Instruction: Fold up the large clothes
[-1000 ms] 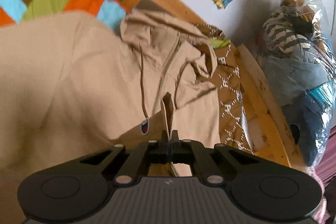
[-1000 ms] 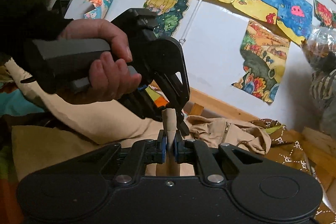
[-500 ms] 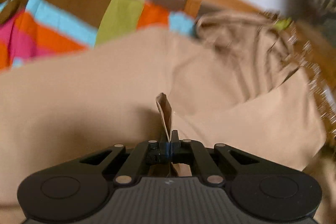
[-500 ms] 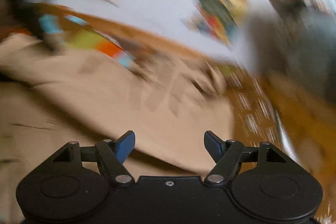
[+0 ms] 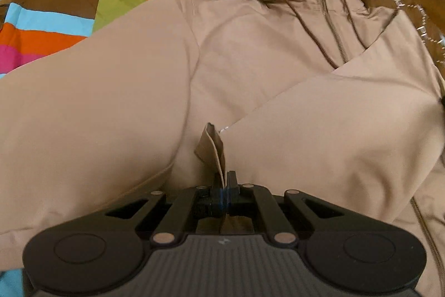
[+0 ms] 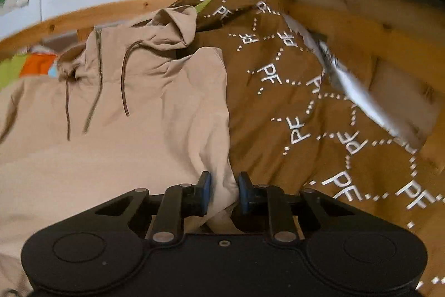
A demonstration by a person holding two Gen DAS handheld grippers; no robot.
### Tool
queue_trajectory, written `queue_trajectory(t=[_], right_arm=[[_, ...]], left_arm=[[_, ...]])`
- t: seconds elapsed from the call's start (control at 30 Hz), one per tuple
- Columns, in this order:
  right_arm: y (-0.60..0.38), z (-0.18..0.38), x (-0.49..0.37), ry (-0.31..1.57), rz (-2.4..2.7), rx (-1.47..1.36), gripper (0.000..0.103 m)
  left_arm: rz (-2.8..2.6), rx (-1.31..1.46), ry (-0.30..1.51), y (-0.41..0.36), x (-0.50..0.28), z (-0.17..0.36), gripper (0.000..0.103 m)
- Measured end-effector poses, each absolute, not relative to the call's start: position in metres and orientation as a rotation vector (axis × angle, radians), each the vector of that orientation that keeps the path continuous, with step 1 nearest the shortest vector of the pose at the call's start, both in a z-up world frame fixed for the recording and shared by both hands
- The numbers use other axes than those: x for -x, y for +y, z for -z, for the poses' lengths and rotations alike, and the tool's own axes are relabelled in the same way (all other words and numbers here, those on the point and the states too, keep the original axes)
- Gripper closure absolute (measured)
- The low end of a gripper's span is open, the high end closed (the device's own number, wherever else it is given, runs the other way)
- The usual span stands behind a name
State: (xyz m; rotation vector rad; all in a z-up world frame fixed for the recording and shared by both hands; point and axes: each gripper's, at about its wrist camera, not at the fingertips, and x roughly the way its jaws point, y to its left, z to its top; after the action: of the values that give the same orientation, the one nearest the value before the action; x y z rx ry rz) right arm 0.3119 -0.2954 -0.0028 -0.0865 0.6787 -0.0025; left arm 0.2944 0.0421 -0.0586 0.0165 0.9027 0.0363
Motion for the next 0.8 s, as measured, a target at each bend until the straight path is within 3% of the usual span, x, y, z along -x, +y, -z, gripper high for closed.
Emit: queue_trajectory(t=[0.07, 0.1, 0.13, 0.17, 0.2, 0.23, 0.33, 0.37, 0.4, 0.47, 0.53, 0.6, 0.8], right_arm=[[-0.284, 0.018, -0.321, 0.71, 0.027, 0.187, 0.08], [-0.28, 0.026, -0.323, 0.718, 0.036, 0.22, 0.079], [-0.277, 0.03, -0.325, 0.719, 0.044, 0.243, 0.078], [-0.277, 0.031, -0.324, 0.712, 0.05, 0.257, 0.077], [-0.276, 0.03, -0.323, 0.699, 0.059, 0.266, 0.074], [-0.276, 0.027, -0.318, 0.686, 0.068, 0.263, 0.073], [-0.279, 0.011, -0.292, 0.651, 0.052, 0.192, 0.056], [-0.278, 0.004, -0.279, 0.641, 0.042, 0.17, 0.045], [-0.276, -0.004, -0.264, 0.622, 0.025, 0.143, 0.034], [-0.27, -0.017, -0.234, 0.59, -0.015, 0.087, 0.027], [-0.263, -0.026, -0.208, 0.582, -0.045, 0.022, 0.023], [-0.254, -0.033, -0.183, 0.57, -0.073, -0.041, 0.014], [-0.224, -0.038, -0.155, 0.523, -0.219, -0.015, 0.004]], left_arm=[[-0.051, -0.005, 0.888, 0.041, -0.29, 0.058, 0.101], [-0.058, 0.017, 0.882, 0.043, -0.286, 0.055, 0.094], [-0.061, 0.041, 0.88, 0.048, -0.284, 0.054, 0.087], [-0.069, 0.074, 0.876, 0.053, -0.281, 0.052, 0.068], [-0.082, 0.121, 0.86, 0.059, -0.27, 0.046, 0.056], [-0.096, 0.167, 0.837, 0.067, -0.263, 0.043, 0.054], [-0.125, 0.289, 0.759, 0.085, -0.222, 0.031, 0.04], [-0.153, 0.323, 0.728, 0.09, -0.205, 0.028, 0.032], [-0.182, 0.347, 0.703, 0.095, -0.192, 0.024, 0.03], [-0.235, 0.375, 0.654, 0.104, -0.165, 0.016, 0.029], [-0.309, 0.361, 0.6, 0.111, -0.139, 0.006, 0.026], [-0.386, 0.343, 0.525, 0.121, -0.114, -0.008, 0.02], [-0.71, 0.307, 0.41, 0.152, -0.089, -0.046, 0.019]])
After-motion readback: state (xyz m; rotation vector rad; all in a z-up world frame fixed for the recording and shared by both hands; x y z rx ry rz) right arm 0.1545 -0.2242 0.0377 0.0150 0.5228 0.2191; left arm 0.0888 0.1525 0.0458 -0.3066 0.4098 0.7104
